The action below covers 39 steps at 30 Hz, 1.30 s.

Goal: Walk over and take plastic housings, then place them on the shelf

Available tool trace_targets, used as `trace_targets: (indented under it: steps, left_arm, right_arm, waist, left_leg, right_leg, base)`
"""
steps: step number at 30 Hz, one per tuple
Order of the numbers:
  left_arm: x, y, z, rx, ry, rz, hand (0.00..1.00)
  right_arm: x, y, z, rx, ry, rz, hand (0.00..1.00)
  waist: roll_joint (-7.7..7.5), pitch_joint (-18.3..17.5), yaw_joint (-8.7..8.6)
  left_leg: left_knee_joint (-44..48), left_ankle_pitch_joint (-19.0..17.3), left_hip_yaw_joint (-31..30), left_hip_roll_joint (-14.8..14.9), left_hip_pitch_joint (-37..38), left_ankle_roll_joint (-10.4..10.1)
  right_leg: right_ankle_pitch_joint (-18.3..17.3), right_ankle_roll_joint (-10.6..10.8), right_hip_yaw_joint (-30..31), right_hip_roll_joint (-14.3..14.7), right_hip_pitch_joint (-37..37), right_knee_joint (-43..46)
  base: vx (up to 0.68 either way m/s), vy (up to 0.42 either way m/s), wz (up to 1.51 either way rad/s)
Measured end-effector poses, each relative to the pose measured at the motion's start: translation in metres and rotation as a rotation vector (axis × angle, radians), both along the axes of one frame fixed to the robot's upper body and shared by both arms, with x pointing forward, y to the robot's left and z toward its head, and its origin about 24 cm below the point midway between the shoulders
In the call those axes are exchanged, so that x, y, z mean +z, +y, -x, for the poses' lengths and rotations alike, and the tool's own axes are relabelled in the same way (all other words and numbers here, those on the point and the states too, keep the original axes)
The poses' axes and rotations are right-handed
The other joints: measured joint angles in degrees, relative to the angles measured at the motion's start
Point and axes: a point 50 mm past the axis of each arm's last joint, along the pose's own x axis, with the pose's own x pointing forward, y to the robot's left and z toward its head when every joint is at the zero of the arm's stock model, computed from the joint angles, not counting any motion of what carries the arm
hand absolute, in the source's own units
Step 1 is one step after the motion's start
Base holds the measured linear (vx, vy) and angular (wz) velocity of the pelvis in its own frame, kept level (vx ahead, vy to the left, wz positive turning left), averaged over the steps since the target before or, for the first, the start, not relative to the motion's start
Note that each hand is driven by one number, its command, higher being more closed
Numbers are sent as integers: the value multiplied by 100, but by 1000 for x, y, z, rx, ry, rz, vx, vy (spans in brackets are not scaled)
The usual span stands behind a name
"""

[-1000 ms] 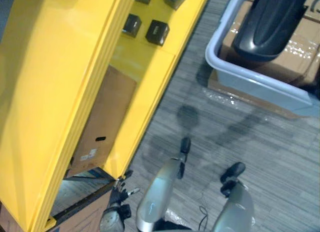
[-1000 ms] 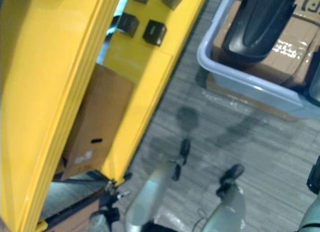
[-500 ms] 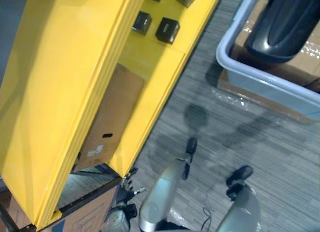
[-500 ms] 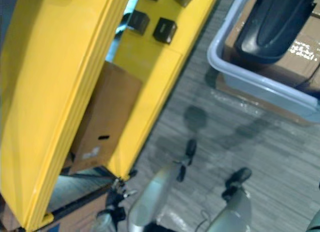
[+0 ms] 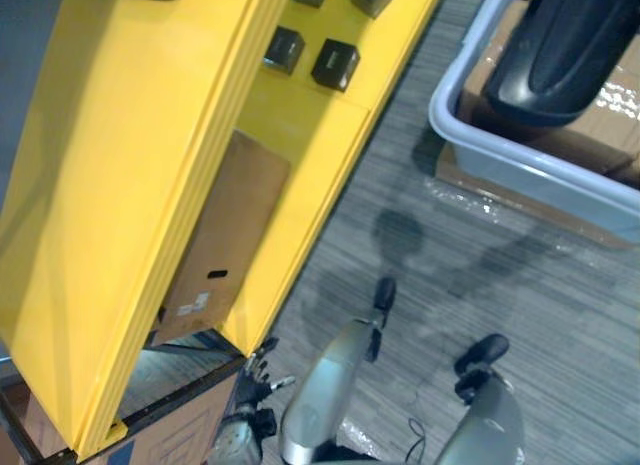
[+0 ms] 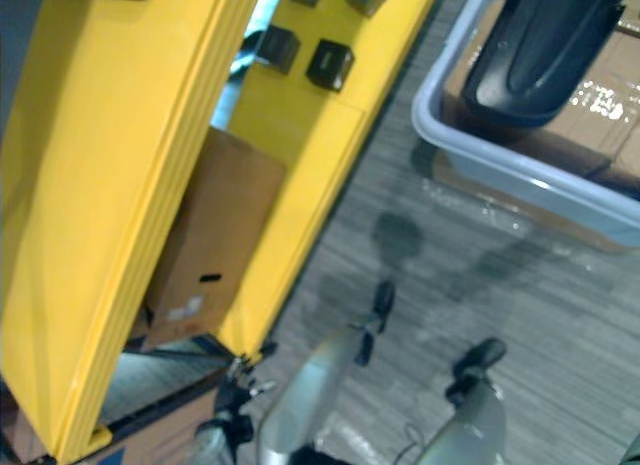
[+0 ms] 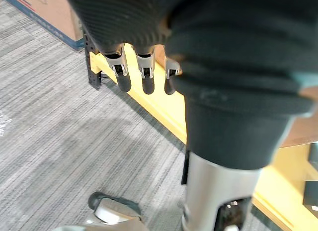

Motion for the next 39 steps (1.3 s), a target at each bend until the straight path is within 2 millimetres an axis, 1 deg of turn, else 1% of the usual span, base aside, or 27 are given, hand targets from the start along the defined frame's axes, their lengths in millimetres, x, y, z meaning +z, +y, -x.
trace_targets:
  steps: [1,5,8,11,12,13,14,15,16,17,18,20,21,23,24,26,27,29,31,33,35,37,39]
  left_arm:
    - [2,0,-2,2,-19,0,0]
    - [10,0,-9,32,-74,27,0]
    - [17,3,-15,74,-119,59,0]
    - [33,13,-26,161,-212,84,0]
    - [44,23,-33,216,-271,80,0]
    - [50,27,-36,239,-299,76,0]
    - [61,35,-42,296,-353,92,0]
    - [73,44,-46,339,-412,93,0]
    - [79,48,-48,359,-441,89,0]
    - [92,57,-51,395,-496,77,0]
    - [99,62,-53,405,-526,69,0]
    - [131,77,-60,418,-666,30,0]
    - [138,79,-63,416,-696,22,0]
    - [166,82,-74,414,-811,-7,0]
    - [172,83,-75,418,-837,-12,0]
    - [199,87,-83,388,-938,-64,0]
    - [205,88,-84,377,-960,-77,0]
    - [221,88,-91,360,-1017,-96,0]
    - [227,88,-95,358,-1036,-111,0]
    - [232,87,-98,361,-1050,-117,0]
    - [233,87,-99,365,-1049,-120,0]
    - [233,87,-100,368,-1045,-121,0]
    - [232,87,-100,371,-1040,-127,0]
  right_arm:
    - [1,0,0,-1,37,14,100]
    - [3,2,-3,13,87,52,100]
    - [9,3,-5,15,86,91,100]
    - [22,12,-15,20,67,181,100]
    - [31,17,-21,29,42,234,100]
    - [35,20,-24,37,27,254,100]
    - [39,25,-28,46,11,283,100]
    - [43,29,-32,59,11,312,100]
    - [44,32,-35,69,7,324,100]
    - [45,39,-42,85,-6,342,100]
    - [45,43,-46,96,-9,351,100]
    - [49,52,-54,120,-47,370,100]
    - [50,53,-54,120,-61,373,100]
    - [58,61,-59,155,-114,425,100]
    - [59,66,-63,174,-127,438,100]
    - [56,83,-77,240,-161,470,100]
    - [54,86,-80,254,-167,473,100]
    - [46,97,-90,296,-174,456,100]
    - [37,101,-94,313,-160,441,100]
    - [19,106,-100,339,-128,414,100]
    - [12,107,-101,347,-114,405,100]
    - [-1,110,-104,356,-110,366,100]
    - [-9,110,-103,361,-101,357,100]
  waist:
    - [0,0,5]
    - [-9,6,-10]
    - [-18,13,-24]
    - [-99,73,-89]
    - [-207,153,-136]
    - [-220,162,-160]
    - [-343,250,-188]
    - [-421,306,-223]
    - [-466,337,-252]
    - [-564,405,-316]
    - [-597,428,-340]
    - [-820,577,-398]
    - [-856,601,-403]
    - [-950,626,-436]
    - [-979,631,-437]
    - [-1096,625,-436]
    - [-1136,616,-434]
    - [-1265,608,-414]
    - [-1348,598,-414]
    - [-1430,593,-406]
    - [-1446,592,-401]
    - [-1462,589,-389]
    - [-1466,589,-365]
  left_leg:
    - [3,-3,-4,13,11,-4]
    - [3,-18,-15,24,111,-25]
    - [0,-19,-43,34,146,-27]
    - [-16,-31,-86,57,252,-47]
    - [-23,-32,-82,66,287,-53]
    - [-28,-30,-80,70,307,-59]
    - [-54,-24,-49,85,377,-68]
    - [-61,-21,-39,106,427,-73]
    - [-75,-18,-37,116,465,-77]
    - [-90,-16,-33,143,538,-82]
    - [-96,-21,-23,163,576,-89]
    - [-93,-26,-28,244,671,-131]
    - [-86,-25,-41,266,684,-143]
    - [-51,-25,-93,320,737,-169]
    - [-45,-31,-84,344,759,-182]
    - [3,-49,-99,451,818,-224]
    - [1,-44,-106,474,819,-237]
    - [-5,-21,-104,575,780,-275]
    - [-10,-5,-104,617,742,-298]
    - [7,0,-120,674,676,-304]
    - [6,6,-120,685,665,-310]
    - [5,6,-118,722,662,-311]
    - [1,7,-114,753,662,-313]
  right_leg:
    - [-4,-8,-1,8,16,-2]
    - [-25,-16,-17,20,124,-4]
    - [-38,-23,-64,35,184,-2]
    - [-59,-23,-119,41,303,18]
    - [-94,-27,-114,33,308,95]
    - [-114,-46,-112,27,308,135]
    - [-146,-62,-90,18,321,202]
    - [-168,-85,-84,21,356,238]
    - [-179,-79,-85,26,388,245]
    - [-190,-94,-90,50,456,246]
    - [-197,-105,-87,67,489,245]
    - [-220,-143,-104,148,594,232]
    - [-221,-146,-112,176,620,222]
    - [-208,-162,-150,249,736,177]
    - [-198,-175,-146,271,764,163]
    - [-150,-218,-165,412,892,40]
    - [-132,-228,-174,444,907,7]
    - [-40,-274,-178,582,919,-140]
    - [10,-288,-199,651,920,-226]
    - [91,-314,-235,738,928,-334]
    - [119,-311,-236,758,928,-371]
    - [182,-318,-241,824,973,-490]
    - [215,-332,-243,872,990,-553]
  base:
    - [0,0,0]
    - [0,0,0]
    - [8,2,4]
    - [14,3,5]
    - [0,0,0]
    - [25,-19,-5]
    - [19,-25,-7]
    - [15,-27,-7]
    - [7,-27,-4]
    - [-2,-21,-4]
    - [-9,-21,-8]
    - [-23,-19,-7]
    - [-44,-23,4]
    - [-51,-10,3]
    - [-46,0,-8]
    - [-48,-10,-9]
    - [-52,-19,-9]
    - [-55,-16,-11]
    - [-48,-5,-5]
    - [-42,-1,-3]
    - [-6,3,-2]
    - [-9,6,-4]
    - [-2,1,-4]
